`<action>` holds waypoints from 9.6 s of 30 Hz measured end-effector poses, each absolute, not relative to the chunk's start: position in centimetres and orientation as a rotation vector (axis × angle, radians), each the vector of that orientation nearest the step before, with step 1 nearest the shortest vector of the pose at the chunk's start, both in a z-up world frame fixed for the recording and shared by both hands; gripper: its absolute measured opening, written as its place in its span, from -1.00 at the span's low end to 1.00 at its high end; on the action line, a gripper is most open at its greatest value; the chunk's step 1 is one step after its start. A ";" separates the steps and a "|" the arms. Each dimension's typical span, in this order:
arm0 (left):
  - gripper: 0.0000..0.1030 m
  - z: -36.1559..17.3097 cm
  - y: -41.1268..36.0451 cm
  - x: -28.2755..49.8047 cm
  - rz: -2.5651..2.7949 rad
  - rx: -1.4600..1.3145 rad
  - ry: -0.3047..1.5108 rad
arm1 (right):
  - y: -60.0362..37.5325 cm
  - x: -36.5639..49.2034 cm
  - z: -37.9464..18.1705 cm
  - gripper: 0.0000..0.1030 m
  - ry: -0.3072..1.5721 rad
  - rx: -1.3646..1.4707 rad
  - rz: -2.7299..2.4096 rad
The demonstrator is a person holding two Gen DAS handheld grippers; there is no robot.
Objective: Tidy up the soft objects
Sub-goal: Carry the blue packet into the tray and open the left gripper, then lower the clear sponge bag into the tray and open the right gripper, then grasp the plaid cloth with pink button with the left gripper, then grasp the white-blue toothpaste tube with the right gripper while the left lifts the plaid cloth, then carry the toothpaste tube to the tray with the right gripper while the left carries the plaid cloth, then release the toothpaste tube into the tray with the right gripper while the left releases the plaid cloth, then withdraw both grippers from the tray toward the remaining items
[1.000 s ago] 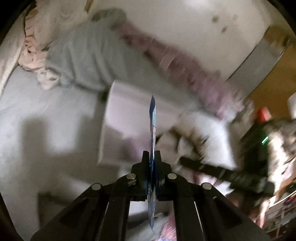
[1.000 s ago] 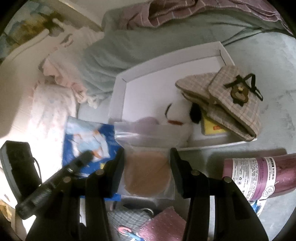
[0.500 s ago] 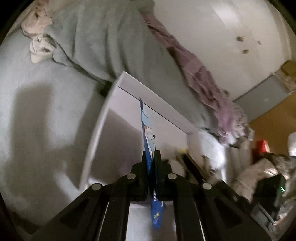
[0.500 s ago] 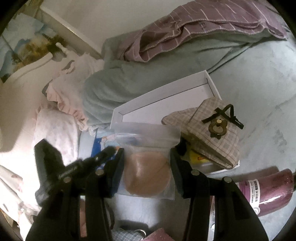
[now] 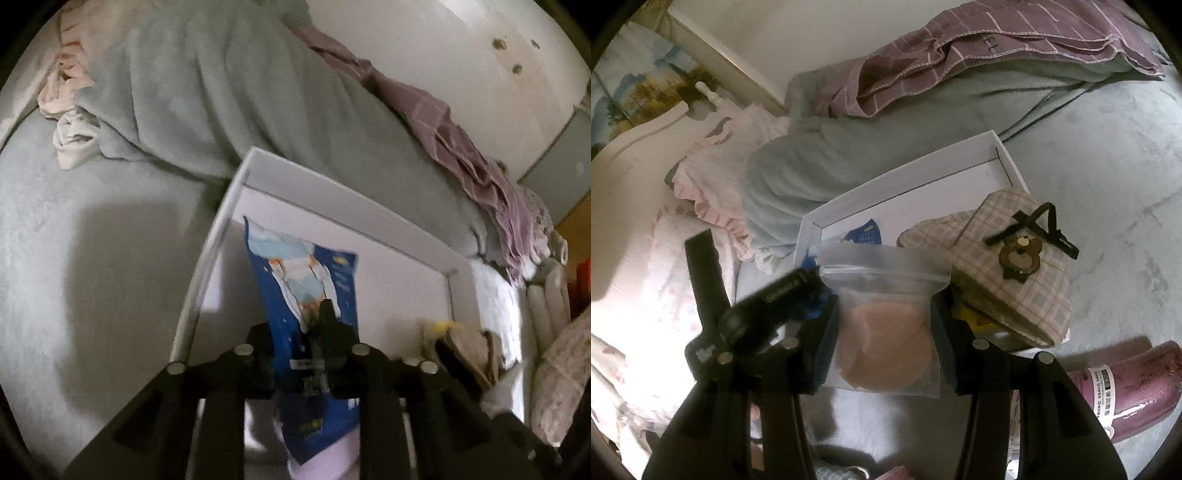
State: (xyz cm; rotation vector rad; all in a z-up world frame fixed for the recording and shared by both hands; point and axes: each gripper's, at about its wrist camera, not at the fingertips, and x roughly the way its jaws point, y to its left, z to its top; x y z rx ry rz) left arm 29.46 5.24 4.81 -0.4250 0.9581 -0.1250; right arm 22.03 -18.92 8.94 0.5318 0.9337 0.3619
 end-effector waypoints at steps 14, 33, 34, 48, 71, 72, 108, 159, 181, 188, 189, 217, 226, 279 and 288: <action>0.59 10.2 5.9 20.9 -0.066 -0.298 0.788 | -18.1 21.8 9.2 -0.03 0.896 0.432 0.364; 0.56 7.0 11.2 19.0 -0.002 -0.304 0.797 | -10.9 22.8 7.9 -0.03 1.029 0.355 0.529; 0.56 6.9 11.3 18.9 0.002 -0.304 0.799 | -10.6 23.3 8.1 -0.03 1.033 0.368 0.531; 0.56 5.6 10.4 19.9 -0.074 -0.253 0.849 | -4.6 31.2 5.4 -0.03 1.210 0.167 0.427; 0.57 6.2 9.2 19.4 -0.234 -0.285 0.866 | -11.2 27.6 8.6 0.42 0.925 0.428 0.426; 0.57 6.3 9.1 19.2 -0.241 -0.286 0.869 | -11.7 27.0 8.9 0.43 0.917 0.415 0.424; 0.59 4.3 3.4 5.2 -0.176 -0.054 0.911 | -25.7 6.8 4.9 0.45 0.790 0.140 0.297; 0.22 6.0 4.1 2.5 -0.114 -0.145 0.788 | -24.6 3.6 5.3 -0.62 0.738 0.199 0.332; 0.11 6.6 2.5 2.3 -0.168 -0.098 0.778 | -24.7 3.6 5.2 -0.62 0.744 0.214 0.340; 0.11 9.0 2.7 2.8 -0.185 -0.130 0.737 | -24.1 3.8 5.8 -0.62 0.739 0.214 0.361; 0.11 9.2 2.7 3.1 -0.172 -0.125 0.740 | -24.0 4.0 6.1 -0.62 0.739 0.224 0.369; 0.11 11.7 5.9 20.6 -0.056 -0.252 0.774 | -18.7 21.2 11.2 -0.61 0.825 0.394 0.591; 0.11 10.5 4.5 25.4 0.009 -0.173 0.753 | -16.7 27.3 8.9 -0.61 0.933 0.483 0.527; 0.57 10.7 -2.0 17.6 -0.099 0.109 0.670 | -18.6 19.5 13.0 0.19 0.770 0.022 0.419; 0.57 9.1 -0.1 15.3 -0.170 -0.034 0.789 | -22.2 14.1 11.0 0.19 0.784 -0.007 0.445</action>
